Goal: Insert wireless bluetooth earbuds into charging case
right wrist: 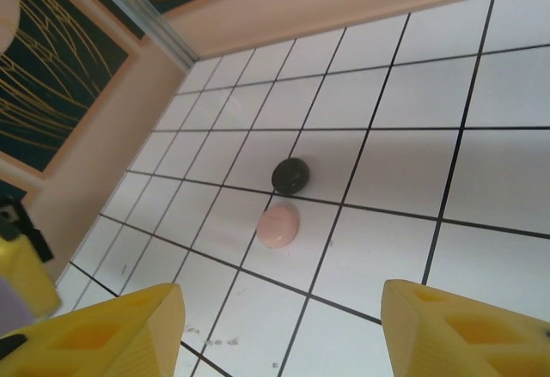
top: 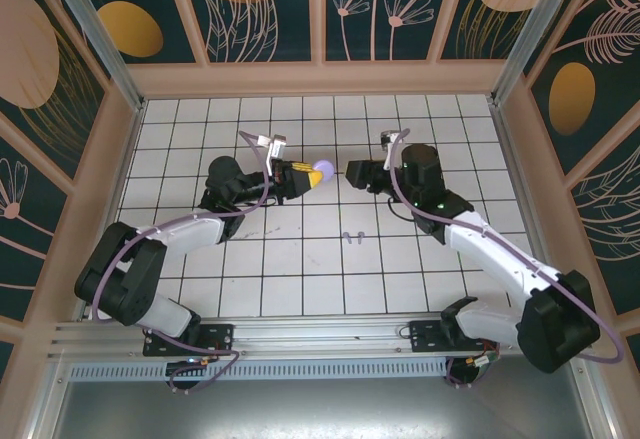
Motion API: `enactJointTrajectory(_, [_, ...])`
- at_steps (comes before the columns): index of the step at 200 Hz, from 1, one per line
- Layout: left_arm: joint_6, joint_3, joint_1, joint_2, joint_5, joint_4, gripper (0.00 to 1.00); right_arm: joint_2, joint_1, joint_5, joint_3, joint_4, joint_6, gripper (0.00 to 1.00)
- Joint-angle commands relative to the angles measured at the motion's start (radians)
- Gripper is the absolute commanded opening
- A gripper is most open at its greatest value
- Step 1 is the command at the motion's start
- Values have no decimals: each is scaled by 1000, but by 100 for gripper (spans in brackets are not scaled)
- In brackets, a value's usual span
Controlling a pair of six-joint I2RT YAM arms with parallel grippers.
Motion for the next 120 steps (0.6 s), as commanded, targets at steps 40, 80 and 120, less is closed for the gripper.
enactJointTrajectory(40, [43, 41, -3, 26, 11, -42, 0, -49, 28, -90, 92, -21, 19, 65])
enactJointTrajectory(80, [32, 67, -2, 64, 17, -33, 0, 9, 90, -127, 134, -25, -25, 65])
enactJointTrajectory(120, [27, 87, -3, 70, 28, -33, 0, 68, 99, -104, 136, -17, -50, 64])
